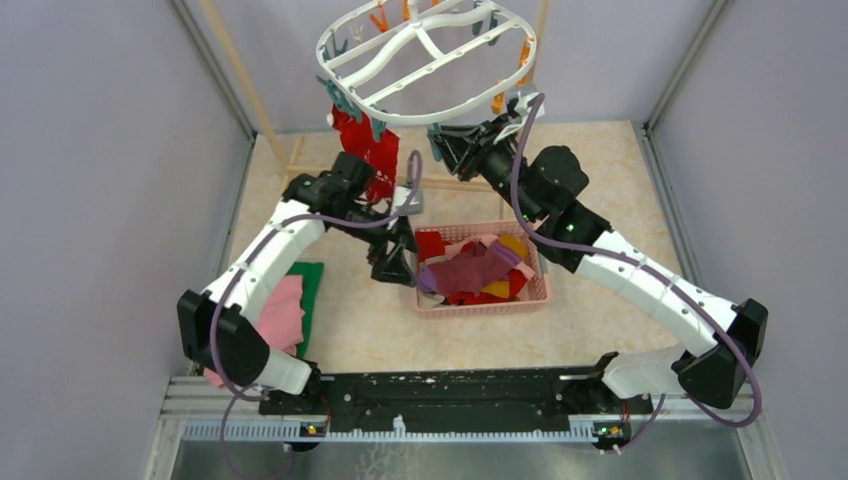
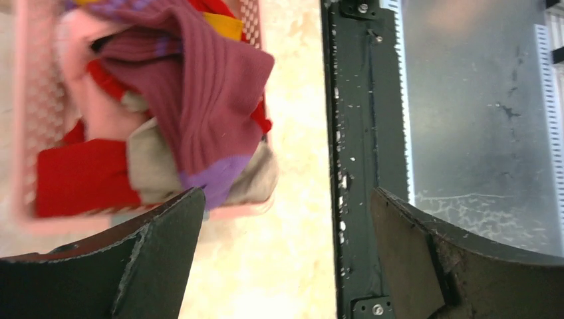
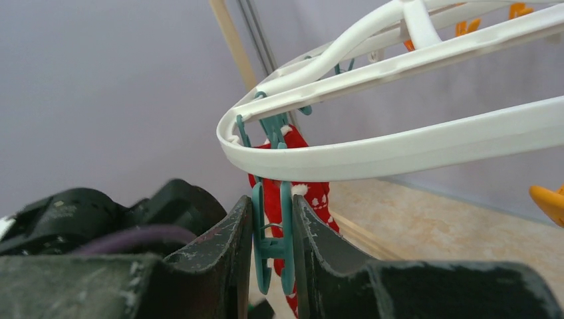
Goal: Remove the socks clipped to the hanger
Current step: Place the sock in the bin, then remove the sock from the hanger.
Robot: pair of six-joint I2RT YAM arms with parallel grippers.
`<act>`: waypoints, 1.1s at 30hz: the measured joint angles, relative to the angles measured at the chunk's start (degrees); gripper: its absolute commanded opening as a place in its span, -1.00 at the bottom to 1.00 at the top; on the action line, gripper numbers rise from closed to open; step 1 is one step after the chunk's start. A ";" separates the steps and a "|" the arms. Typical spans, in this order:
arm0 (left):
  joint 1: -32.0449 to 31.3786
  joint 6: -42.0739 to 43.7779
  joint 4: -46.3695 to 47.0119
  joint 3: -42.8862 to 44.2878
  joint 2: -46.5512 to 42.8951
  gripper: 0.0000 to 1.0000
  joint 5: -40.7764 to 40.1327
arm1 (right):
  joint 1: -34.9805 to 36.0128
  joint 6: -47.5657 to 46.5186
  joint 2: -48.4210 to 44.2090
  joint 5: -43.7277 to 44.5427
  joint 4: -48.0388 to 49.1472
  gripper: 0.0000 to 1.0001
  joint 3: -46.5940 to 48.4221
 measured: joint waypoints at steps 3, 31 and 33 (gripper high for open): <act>6.14 5.42 -4.44 0.24 -3.74 0.98 2.62 | -0.37 0.11 -0.46 0.02 -0.44 -1.00 -0.72; 33.46 -44.50 62.10 -13.40 -8.52 0.98 24.50 | -2.75 4.92 -3.67 -5.01 -2.45 -1.00 -2.56; 32.46 -47.04 65.83 -13.16 -6.69 0.98 24.76 | -2.75 5.29 -3.80 -5.64 -2.51 -1.00 -2.56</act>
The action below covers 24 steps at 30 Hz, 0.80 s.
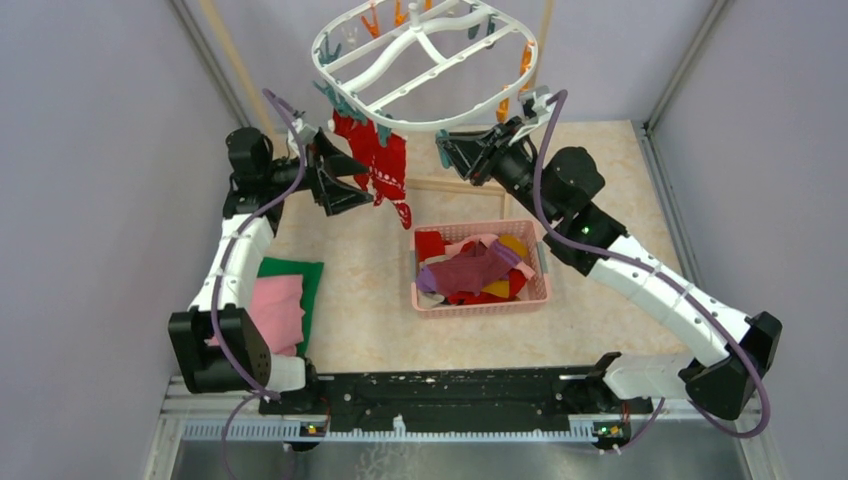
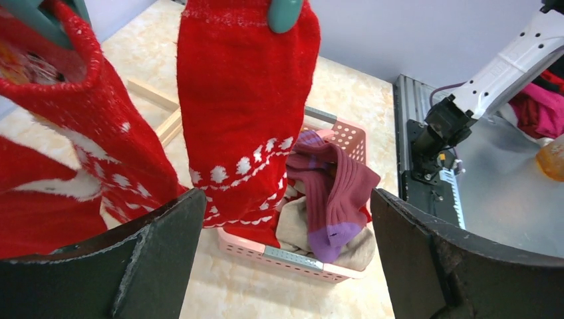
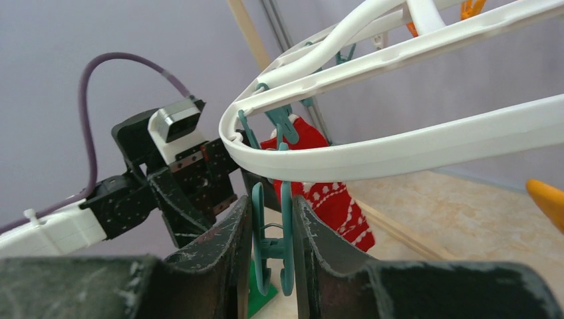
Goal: Remove the socks clipped to the hanger
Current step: Remove the sock from the hanger.
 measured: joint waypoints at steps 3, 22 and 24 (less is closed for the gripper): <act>-1.07 -2.23 3.13 0.42 2.60 0.98 0.00 | 0.00 0.63 -0.31 -0.70 -0.46 -1.00 -0.11; -6.49 -7.28 9.64 1.81 6.73 -0.08 -4.50 | -0.76 1.95 -1.57 -3.23 -1.64 -0.62 -1.14; -6.60 -8.11 9.73 0.07 6.01 -0.08 -4.66 | -0.76 1.92 -1.57 -3.39 -1.66 -0.60 -1.14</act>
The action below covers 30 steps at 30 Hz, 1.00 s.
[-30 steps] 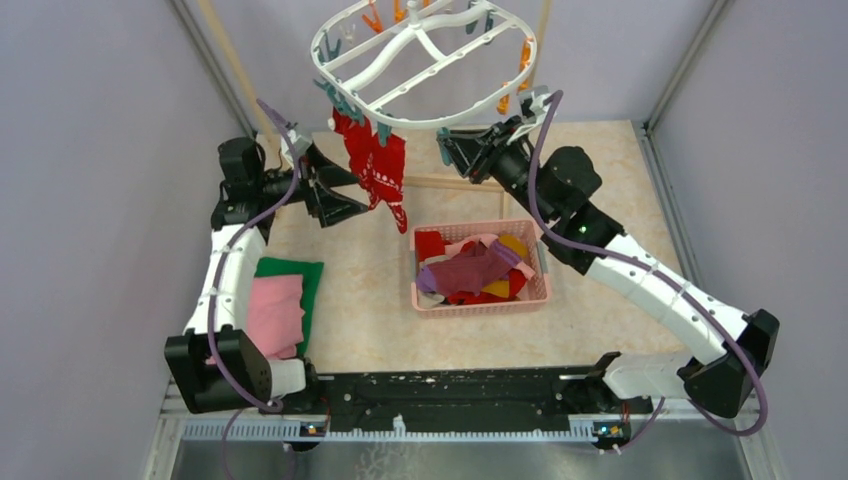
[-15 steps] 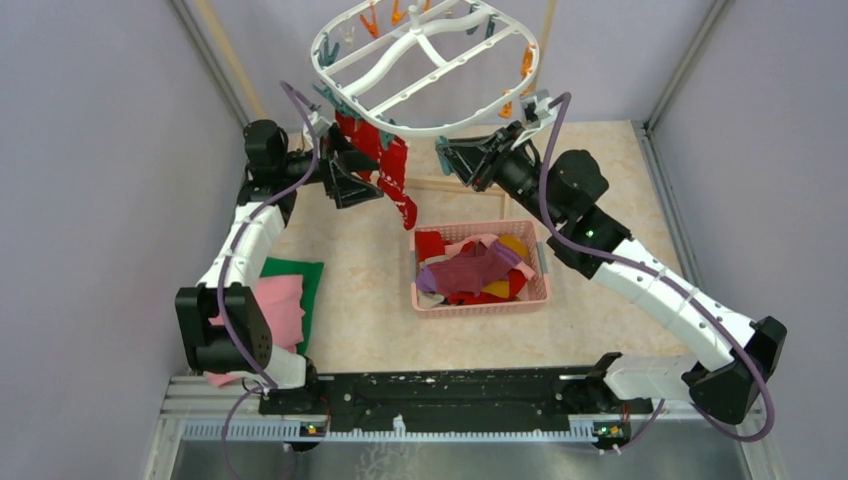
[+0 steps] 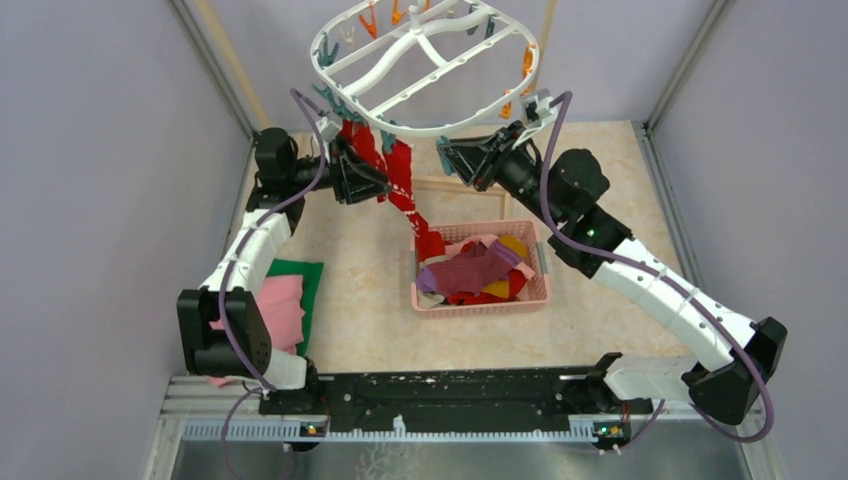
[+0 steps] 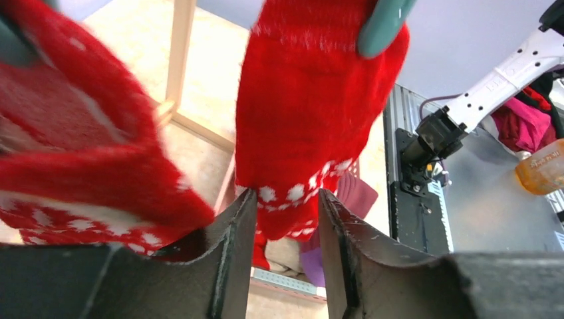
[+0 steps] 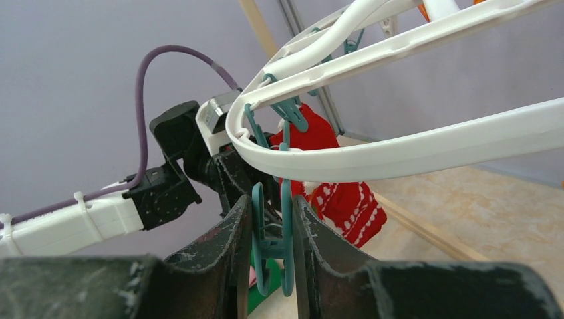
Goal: Remove the socks clipped to the hanger
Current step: Remove the sock from the hanger.
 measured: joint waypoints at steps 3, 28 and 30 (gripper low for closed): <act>-0.76 -0.57 0.02 -3.39 -2.08 0.08 -0.22 | 0.00 0.00 -0.02 -0.20 0.00 -0.60 0.00; -2.49 12.22 -8.31 2.34 0.44 0.63 -10.97 | -0.37 1.22 0.00 -2.43 -0.02 -0.73 0.04; -2.49 11.19 -7.50 2.51 0.68 0.45 -9.40 | -0.37 1.22 0.00 -2.62 -0.02 -0.72 0.04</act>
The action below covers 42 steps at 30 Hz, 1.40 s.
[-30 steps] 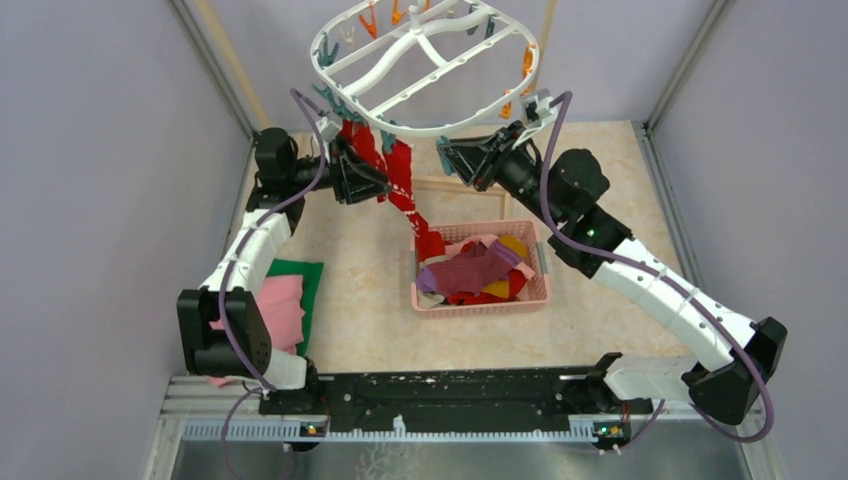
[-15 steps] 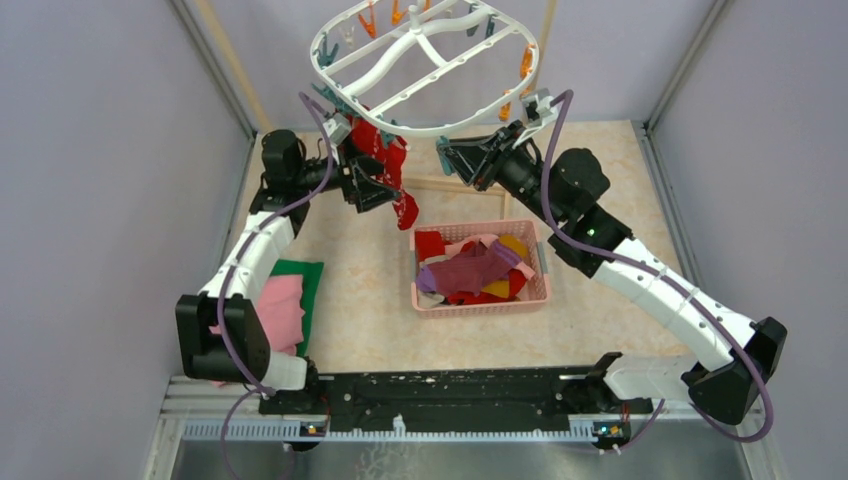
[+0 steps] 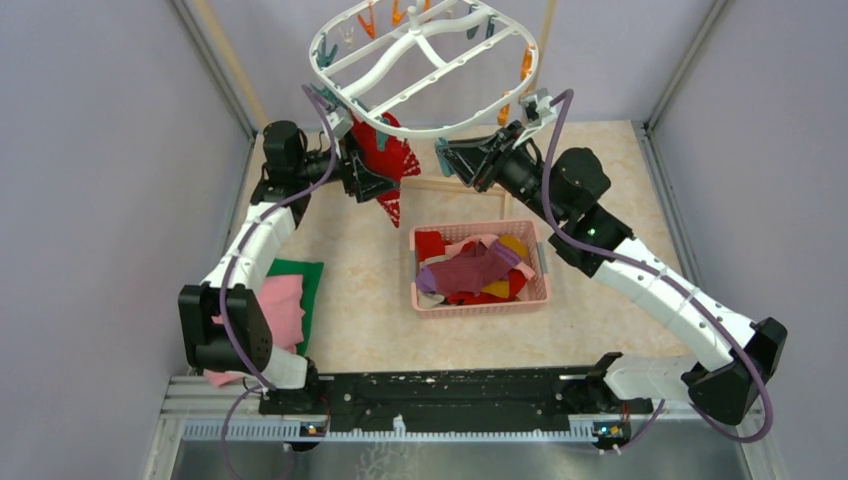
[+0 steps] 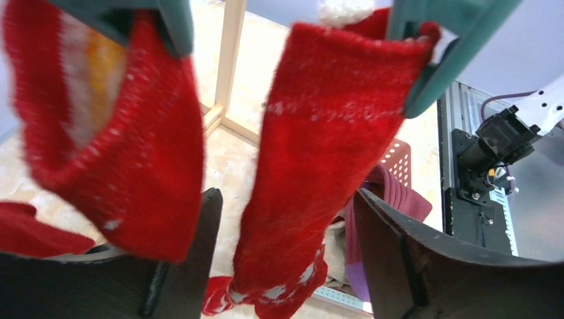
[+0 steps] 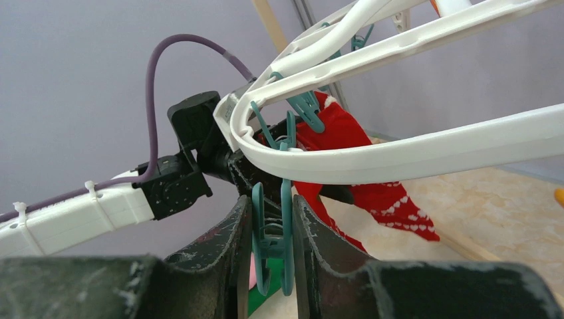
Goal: Remove the socks clipped to the hanger
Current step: Remove the sock from the hanger.
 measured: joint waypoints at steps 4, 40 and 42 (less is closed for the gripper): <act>0.00 -2.84 2.08 -0.13 -0.13 0.39 2.08 | 0.00 0.00 0.00 -0.20 -0.26 -0.58 0.00; -9.22 -21.24 -1.62 -2.12 -12.04 -1.00 0.35 | 1.99 5.81 3.15 -4.20 22.73 0.97 -21.81; -9.38 -21.51 -1.62 -1.46 -12.07 -1.00 0.31 | 2.38 5.70 5.16 -3.28 24.65 0.97 -19.85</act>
